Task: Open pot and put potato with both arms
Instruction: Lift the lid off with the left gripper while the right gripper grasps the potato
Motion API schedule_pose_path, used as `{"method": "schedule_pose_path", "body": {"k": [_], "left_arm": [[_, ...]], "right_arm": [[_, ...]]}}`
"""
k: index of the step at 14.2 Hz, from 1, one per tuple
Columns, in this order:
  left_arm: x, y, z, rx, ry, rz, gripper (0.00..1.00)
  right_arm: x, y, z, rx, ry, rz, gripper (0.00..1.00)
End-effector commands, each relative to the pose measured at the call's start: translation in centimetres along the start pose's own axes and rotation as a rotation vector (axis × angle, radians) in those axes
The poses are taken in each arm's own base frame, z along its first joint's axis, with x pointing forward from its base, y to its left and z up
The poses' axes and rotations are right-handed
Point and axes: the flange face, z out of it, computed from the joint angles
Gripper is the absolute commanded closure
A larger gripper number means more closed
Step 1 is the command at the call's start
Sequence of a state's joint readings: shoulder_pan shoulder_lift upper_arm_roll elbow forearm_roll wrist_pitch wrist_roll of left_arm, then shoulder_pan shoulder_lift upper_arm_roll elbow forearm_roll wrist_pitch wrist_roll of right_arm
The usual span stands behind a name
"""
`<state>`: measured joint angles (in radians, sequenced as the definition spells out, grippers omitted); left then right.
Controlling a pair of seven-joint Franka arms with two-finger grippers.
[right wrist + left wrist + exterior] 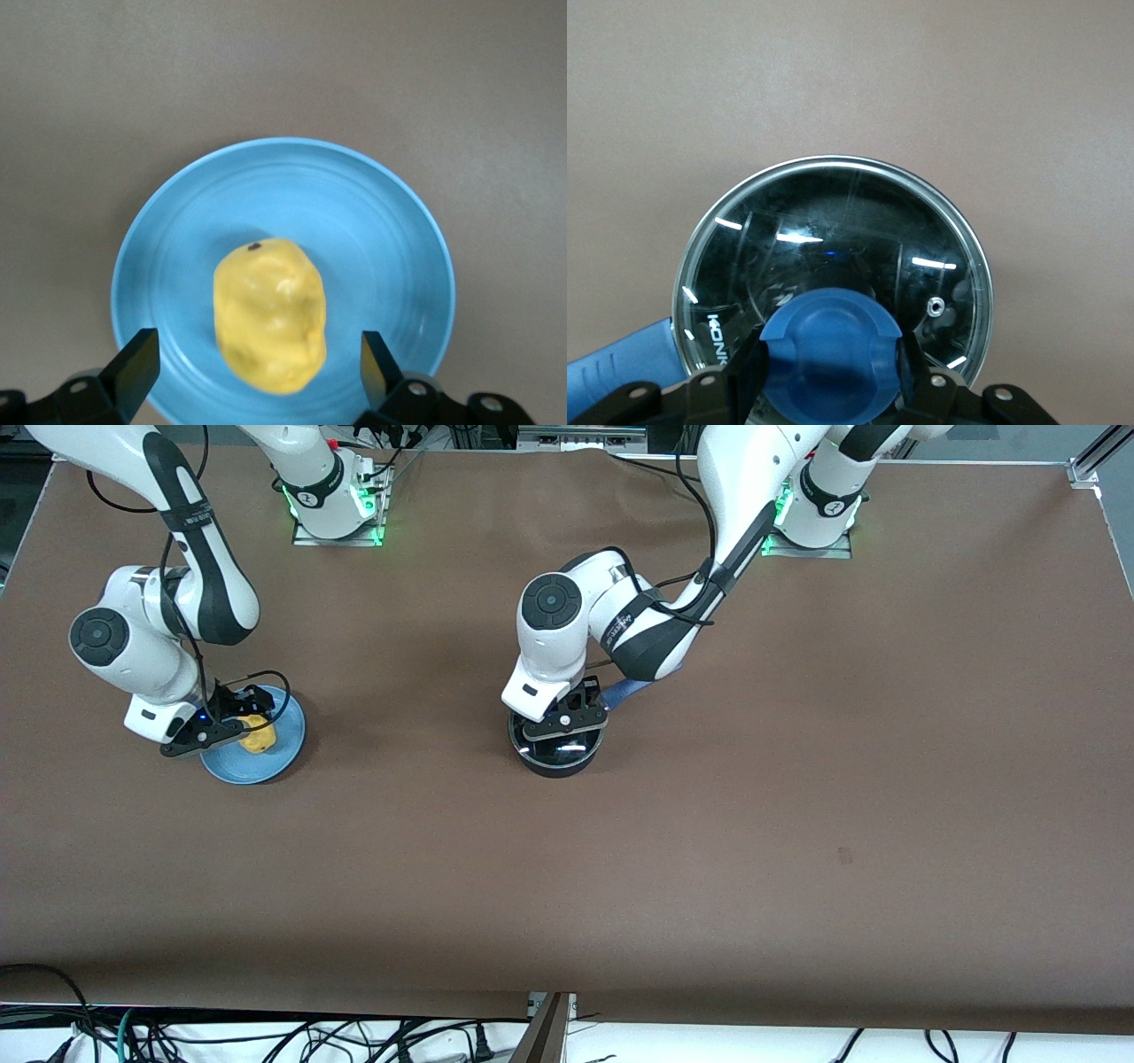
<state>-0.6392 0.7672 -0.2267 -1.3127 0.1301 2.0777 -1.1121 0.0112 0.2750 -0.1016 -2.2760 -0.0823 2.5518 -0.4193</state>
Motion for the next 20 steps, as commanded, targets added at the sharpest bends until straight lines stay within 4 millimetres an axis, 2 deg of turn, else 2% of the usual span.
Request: {"method": "schedule_pose_path", "body": {"k": [1,3,4,5,6,7,8,9,10,12,14,16,18,19,20], "left_arm": [[0.2,0.4,-0.2,0.008,0.033,-0.008,0.46],[0.4,0.4,-0.8,0.002,0.034,-0.010,0.49],[0.8,0.2,-1.9,-0.006,0.039,-0.013,0.50],[0.9,0.2,-3.7,-0.023,0.046,-0.014,0.51],[1.0,-0.1,-5.4,-0.035,0.052,-0.015,0.52],[1.2,-0.5,-6.7,-0.028,0.050,-0.011,0.52],[1.8,-1.3,-8.1,-0.028,0.033,0.007,0.52],[2.9,-2.5,-9.5,-0.032,0.031,0.031,0.52],[4.8,-4.7,-10.1,-0.015,0.028,0.064,0.53],[9.7,-10.4,-11.7,-0.035,-0.001,0.107,0.53],[14.5,-17.3,-12.6,-0.043,-0.018,0.206,0.53],[17.9,-24.7,-11.6,-0.007,-0.039,0.337,0.54],[20.3,-31.1,-9.9,0.031,-0.069,0.436,0.55],[21.0,-33.7,-8.8,0.038,-0.086,0.454,0.55],[21.6,-36.0,-7.7,0.037,-0.097,0.459,0.55]], "right_arm": [[-0.2,0.1,2.0,-0.017,0.025,-0.027,0.00],[-0.3,0.5,3.2,-0.024,0.032,-0.049,0.00],[-0.5,0.7,3.8,-0.023,0.026,-0.045,0.03],[-0.6,0.8,4.2,-0.026,0.027,-0.046,0.16],[-0.6,0.8,4.4,-0.027,0.029,-0.046,0.44],[-0.6,0.8,4.4,-0.025,0.026,-0.047,0.63],[-0.6,0.8,4.2,-0.027,0.029,-0.047,0.75],[-0.4,0.9,3.8,-0.029,0.033,-0.047,0.79],[0.0,0.7,3.0,-0.033,0.043,-0.047,0.81],[1.1,0.2,0.1,-0.019,0.023,-0.049,0.82],[3.0,0.1,-3.3,0.012,-0.049,-0.015,0.82],[5.9,-1.1,-7.8,0.045,-0.140,0.036,0.82],[8.5,-3.0,-12.5,0.062,-0.210,0.107,0.82],[9.7,-4.8,-14.3,0.063,-0.229,0.140,0.82],[11.0,-7.4,-16.0,0.059,-0.233,0.166,0.82]]}}
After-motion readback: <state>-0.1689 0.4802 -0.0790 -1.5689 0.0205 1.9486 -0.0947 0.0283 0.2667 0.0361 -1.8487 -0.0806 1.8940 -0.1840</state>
